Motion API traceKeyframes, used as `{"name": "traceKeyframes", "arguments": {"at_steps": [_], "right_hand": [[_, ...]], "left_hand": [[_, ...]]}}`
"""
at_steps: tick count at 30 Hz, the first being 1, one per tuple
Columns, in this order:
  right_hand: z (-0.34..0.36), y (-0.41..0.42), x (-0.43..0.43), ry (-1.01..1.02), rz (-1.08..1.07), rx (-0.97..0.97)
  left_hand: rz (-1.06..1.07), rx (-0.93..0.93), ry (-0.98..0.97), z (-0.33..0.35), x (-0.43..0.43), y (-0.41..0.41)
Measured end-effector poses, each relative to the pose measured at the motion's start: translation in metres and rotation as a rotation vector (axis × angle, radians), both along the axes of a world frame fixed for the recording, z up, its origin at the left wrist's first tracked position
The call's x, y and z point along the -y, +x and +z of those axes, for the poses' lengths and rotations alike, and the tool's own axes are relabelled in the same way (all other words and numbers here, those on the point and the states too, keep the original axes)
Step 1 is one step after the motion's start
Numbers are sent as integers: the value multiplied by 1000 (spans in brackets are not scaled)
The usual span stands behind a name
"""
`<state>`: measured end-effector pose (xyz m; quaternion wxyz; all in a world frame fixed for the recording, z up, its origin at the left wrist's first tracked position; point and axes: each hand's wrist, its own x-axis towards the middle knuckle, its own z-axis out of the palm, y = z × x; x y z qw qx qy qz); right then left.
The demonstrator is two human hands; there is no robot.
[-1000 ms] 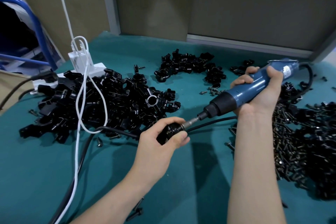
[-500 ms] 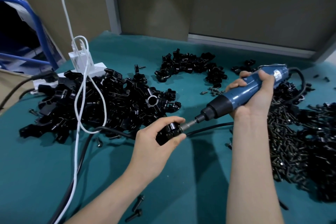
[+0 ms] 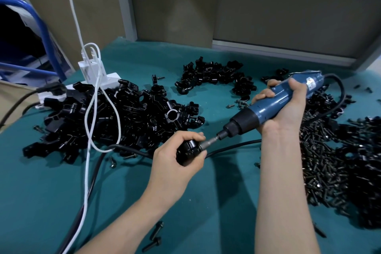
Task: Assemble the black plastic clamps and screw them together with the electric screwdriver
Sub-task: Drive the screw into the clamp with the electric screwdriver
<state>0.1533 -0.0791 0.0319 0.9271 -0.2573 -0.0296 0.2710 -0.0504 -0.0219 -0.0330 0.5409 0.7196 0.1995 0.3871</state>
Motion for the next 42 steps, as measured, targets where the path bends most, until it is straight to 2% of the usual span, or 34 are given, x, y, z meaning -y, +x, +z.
{"name": "traceKeyframes", "arguments": {"at_steps": [8,16,18,19,22,23,25,30,34,38,42], "right_hand": [[1,-1,-1,1,1,9],[3,-3,-2,48,19,57],[4,-4,-2,70,33,95],[4,-3,-1,87,45,129],[6,0,7,217,130,249],[6,1,9,258,181,262],[7,3,13,298,253,228],[6,7,19,228,154,169],[4,9,25,273,144,200],[4,12,30,171,28,220],[7,9,28,152,-11,241]], "left_hand": [[-11,-10,-32,-1,0,0],[-56,-29,-258,0,3,1],[-95,-35,-442,1,6,2],[-150,-26,-597,1,5,2],[-612,-74,-1294,15,1,-3],[-762,-129,-1404,19,0,-5],[-862,-178,-1343,17,-4,-6],[-812,-98,-1251,14,-10,-4],[-641,-70,-826,8,-9,-1],[-351,-155,-326,4,-5,2],[-193,-115,-220,2,2,4]]}}
